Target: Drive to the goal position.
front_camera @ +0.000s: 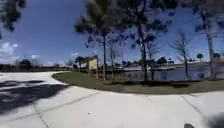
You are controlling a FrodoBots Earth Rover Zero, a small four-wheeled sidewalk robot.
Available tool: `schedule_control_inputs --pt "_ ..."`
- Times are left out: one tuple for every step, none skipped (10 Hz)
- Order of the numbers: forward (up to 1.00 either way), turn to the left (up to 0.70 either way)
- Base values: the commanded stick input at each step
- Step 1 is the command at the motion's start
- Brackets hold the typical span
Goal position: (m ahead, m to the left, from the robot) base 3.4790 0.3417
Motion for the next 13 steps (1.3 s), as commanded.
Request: schedule_control_inputs --pt "0.00 -0.70" --pt "0.00 -0.70" --pt "0.00 -0.70" --pt "0.00 -0.70" --pt "0.00 -0.70" --pt "0.00 -0.70" --pt "0.00 -0.70" --pt "0.00 -0.70" --pt "0.00 -0.70" --pt "0.00 -0.70" --pt "0.00 -0.70" --pt "0.00 -0.70" --pt "0.00 -0.70"
